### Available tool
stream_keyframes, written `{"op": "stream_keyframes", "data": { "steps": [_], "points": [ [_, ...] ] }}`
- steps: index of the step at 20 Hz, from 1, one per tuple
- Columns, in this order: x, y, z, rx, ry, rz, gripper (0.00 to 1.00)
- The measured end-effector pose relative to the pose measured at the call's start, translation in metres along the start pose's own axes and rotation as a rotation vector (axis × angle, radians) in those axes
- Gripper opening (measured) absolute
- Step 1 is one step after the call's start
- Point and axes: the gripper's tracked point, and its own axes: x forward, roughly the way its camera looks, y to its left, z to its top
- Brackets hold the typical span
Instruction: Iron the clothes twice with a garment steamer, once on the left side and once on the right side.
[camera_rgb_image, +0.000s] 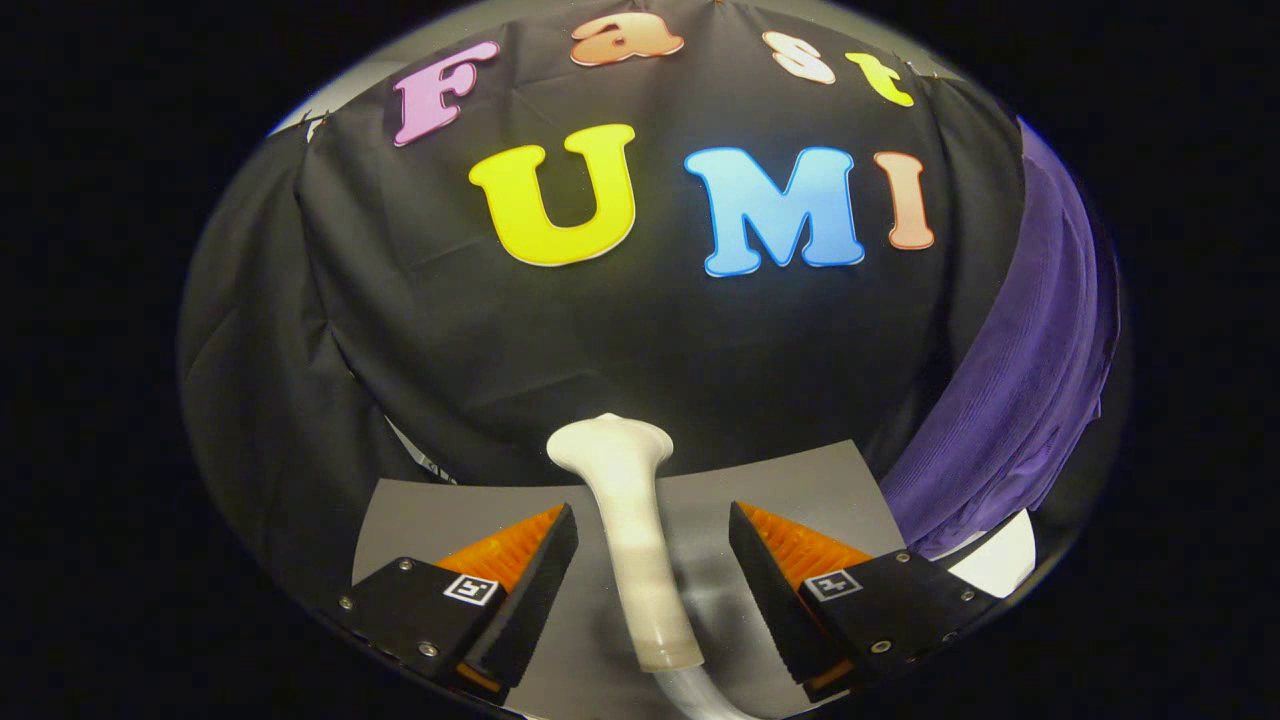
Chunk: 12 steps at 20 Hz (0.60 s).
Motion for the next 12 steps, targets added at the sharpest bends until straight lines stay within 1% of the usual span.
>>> {"op": "stream_keyframes", "data": {
  "steps": [3,5,7,8,9,10,12],
  "points": [
    [0.023,-0.005,-0.013,0.005,0.079,-0.001,0.95],
    [0.039,0.002,-0.028,0.017,0.129,0.02,0.96],
    [0.045,0.007,-0.041,0.012,0.174,0.028,0.96],
    [0.045,0.009,-0.045,0.004,0.176,0.019,0.96],
    [0.046,0.01,-0.041,-0.003,0.158,0.016,0.94],
    [0.048,0.013,-0.043,-0.006,0.168,0.021,0.93],
    [0.048,0.01,-0.044,-0.028,0.153,-0.019,0.86]
  ]
}}
